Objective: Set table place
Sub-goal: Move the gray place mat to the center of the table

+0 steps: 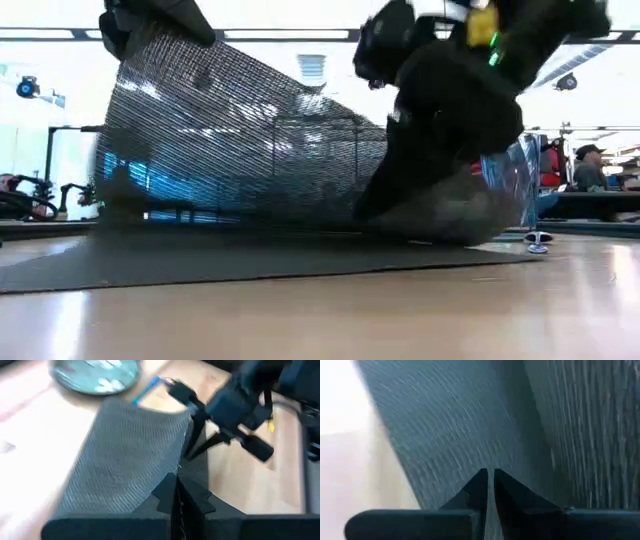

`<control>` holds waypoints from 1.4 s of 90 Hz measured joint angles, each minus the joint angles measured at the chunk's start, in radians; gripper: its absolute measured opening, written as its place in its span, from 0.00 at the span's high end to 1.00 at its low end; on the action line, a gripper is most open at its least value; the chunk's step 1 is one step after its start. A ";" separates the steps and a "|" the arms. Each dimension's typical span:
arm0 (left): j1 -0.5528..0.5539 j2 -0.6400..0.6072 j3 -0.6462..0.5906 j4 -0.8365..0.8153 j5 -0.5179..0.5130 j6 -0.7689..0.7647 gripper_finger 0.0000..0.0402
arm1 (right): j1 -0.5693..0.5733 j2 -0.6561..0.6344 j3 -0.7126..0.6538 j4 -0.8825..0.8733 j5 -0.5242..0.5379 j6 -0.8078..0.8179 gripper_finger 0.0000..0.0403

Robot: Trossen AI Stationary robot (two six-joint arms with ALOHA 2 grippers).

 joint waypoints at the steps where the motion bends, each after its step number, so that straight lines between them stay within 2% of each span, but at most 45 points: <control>1: 0.000 -0.004 0.000 -0.008 -0.005 -0.002 1.00 | 0.000 0.002 0.000 0.001 -0.001 0.004 0.95; 13: 0.000 -0.024 -0.004 -0.087 -0.044 -0.049 1.00 | 0.017 0.032 0.000 0.009 -0.044 0.024 0.95; 35: 0.001 -0.011 -0.006 -0.098 -0.071 -0.053 1.00 | 0.033 0.047 0.003 -0.024 -0.065 0.049 0.95; 60: 0.001 -0.065 -0.007 -0.125 -0.071 -0.063 1.00 | 0.117 -0.064 0.014 -0.380 -0.184 -0.006 0.95; 75: -0.002 -0.072 -0.007 -0.152 -0.019 -0.083 1.00 | 0.171 -0.102 0.002 -0.529 -0.254 -0.010 0.95; 87: -0.007 -0.066 -0.008 -0.166 0.018 -0.120 1.00 | 0.196 -0.107 -0.007 -0.637 -0.249 0.045 0.95; 98: -0.008 -0.060 -0.009 -0.135 -0.037 -0.104 1.00 | 0.196 -0.112 0.002 -0.538 -0.165 0.087 0.95; 109: -0.007 -0.059 -0.008 -0.101 -0.102 -0.079 1.00 | 0.175 -0.117 0.009 -0.274 -0.008 0.078 0.95; 120: -0.007 -0.054 -0.008 -0.078 -0.113 -0.060 1.00 | 0.137 -0.087 -0.006 -0.014 0.170 0.093 0.95; 126: -0.007 -0.054 -0.008 -0.078 -0.130 -0.060 1.00 | 0.107 -0.061 -0.006 0.070 0.210 0.107 0.95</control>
